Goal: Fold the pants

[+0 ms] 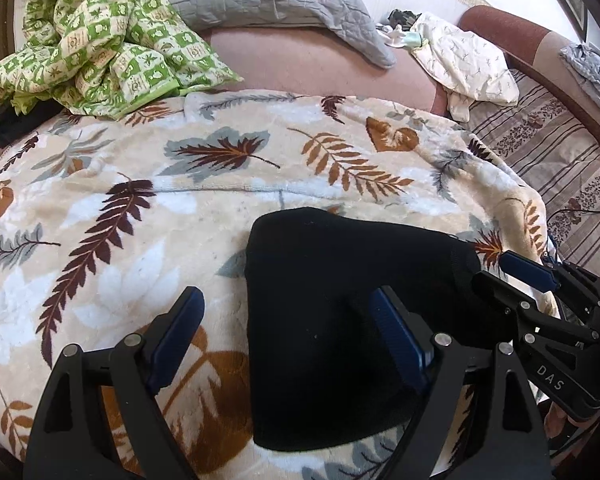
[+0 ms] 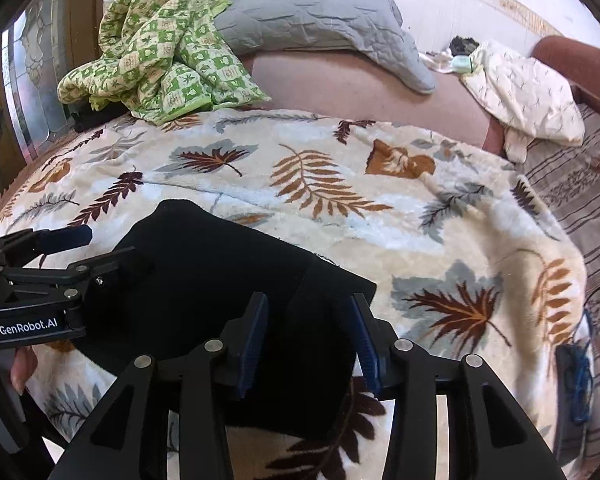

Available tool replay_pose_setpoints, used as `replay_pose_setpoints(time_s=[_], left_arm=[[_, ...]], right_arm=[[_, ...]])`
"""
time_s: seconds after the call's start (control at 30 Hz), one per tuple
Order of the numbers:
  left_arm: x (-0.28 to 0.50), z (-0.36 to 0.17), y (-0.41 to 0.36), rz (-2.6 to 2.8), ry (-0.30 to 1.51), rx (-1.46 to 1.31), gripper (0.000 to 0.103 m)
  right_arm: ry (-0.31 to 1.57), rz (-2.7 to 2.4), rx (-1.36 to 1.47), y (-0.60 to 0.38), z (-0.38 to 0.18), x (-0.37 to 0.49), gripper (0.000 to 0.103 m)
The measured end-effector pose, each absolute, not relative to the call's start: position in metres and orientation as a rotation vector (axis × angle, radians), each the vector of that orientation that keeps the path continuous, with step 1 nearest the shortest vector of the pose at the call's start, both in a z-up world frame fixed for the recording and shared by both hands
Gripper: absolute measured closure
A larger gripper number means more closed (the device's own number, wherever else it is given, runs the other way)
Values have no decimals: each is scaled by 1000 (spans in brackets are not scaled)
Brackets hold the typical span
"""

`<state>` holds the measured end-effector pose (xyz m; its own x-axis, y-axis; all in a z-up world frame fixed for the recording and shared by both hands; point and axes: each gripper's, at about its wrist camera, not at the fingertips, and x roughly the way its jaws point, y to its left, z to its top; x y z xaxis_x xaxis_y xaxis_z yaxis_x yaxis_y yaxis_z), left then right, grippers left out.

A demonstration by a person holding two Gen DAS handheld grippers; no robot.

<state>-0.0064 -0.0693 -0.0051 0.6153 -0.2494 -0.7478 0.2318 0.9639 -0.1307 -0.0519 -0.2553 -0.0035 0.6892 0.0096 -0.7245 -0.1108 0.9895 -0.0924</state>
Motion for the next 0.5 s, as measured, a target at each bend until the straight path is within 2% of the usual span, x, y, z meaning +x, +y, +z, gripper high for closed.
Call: replay_pose_setpoints(time_s=[0.5], left_arm=[[-21,1,-67,-273,846,-16,16]], right_arm=[[805,61,-161,-253,1,-71,58]])
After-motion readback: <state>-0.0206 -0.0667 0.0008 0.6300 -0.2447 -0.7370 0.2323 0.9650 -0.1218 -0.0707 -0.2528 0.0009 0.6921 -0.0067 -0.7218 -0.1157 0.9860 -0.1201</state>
